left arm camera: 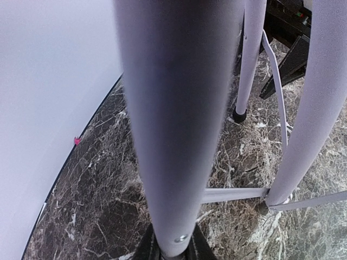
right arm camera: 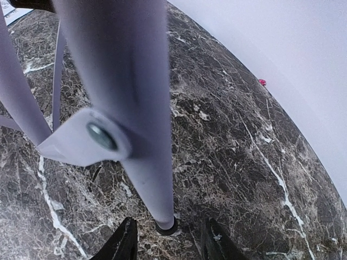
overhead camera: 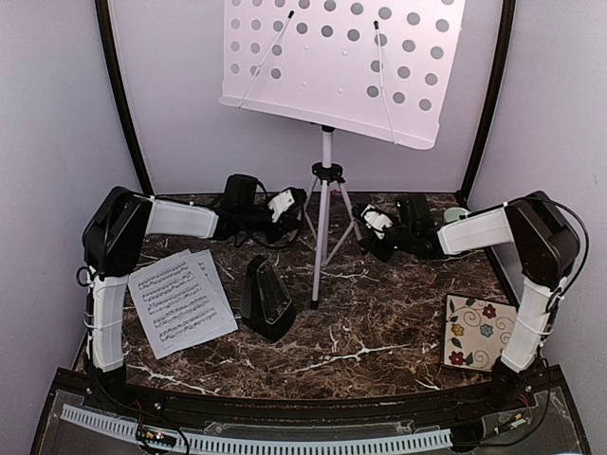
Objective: Set up the instrument practice props
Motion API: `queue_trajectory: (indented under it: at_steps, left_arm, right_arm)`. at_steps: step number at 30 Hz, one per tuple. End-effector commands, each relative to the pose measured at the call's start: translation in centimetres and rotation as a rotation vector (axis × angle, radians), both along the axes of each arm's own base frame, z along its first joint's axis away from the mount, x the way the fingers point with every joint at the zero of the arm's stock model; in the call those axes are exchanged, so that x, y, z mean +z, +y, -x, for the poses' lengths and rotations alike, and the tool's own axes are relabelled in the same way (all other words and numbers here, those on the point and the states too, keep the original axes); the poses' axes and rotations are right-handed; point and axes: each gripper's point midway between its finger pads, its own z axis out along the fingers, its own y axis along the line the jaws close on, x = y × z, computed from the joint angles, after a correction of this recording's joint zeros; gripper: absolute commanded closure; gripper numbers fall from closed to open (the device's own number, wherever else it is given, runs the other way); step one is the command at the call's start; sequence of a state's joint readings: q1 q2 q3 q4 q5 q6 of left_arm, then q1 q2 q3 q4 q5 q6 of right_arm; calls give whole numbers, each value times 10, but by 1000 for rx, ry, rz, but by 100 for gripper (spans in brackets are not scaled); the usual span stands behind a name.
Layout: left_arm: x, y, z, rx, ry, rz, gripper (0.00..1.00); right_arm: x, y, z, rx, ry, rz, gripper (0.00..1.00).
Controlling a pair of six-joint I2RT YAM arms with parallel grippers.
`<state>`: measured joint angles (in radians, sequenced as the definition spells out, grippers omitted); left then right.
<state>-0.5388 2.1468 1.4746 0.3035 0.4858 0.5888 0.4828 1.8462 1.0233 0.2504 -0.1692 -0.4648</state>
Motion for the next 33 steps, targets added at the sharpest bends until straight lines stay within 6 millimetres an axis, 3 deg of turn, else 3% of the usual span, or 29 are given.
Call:
queue_trajectory:
  at_steps: [1, 11, 13, 15, 19, 26, 33]
  left_arm:
    - [20, -7, -5, 14, -65, 23, 88]
    - [29, -10, -6, 23, -134, 11, 99]
    - [28, -9, -7, 26, -135, 9, 99]
    - [28, -9, -7, 27, -136, 8, 99]
    - [28, -10, -6, 28, -140, 9, 98]
    - [47, -1, -5, 83, -155, 52, 64]
    - [75, 9, 14, 103, -97, 104, 53]
  right_arm:
    - [17, 8, -16, -25, -82, -18, 62]
    - [27, 6, -19, -29, -148, -15, 77]
    - [29, 8, -17, -13, -147, -26, 71]
    - [30, 11, -13, 4, -141, -40, 54]
    - [29, 14, -12, 22, -135, -56, 49]
    - [38, 15, -10, 31, -147, -67, 49]
    - [41, 15, -5, 46, -151, -79, 47]
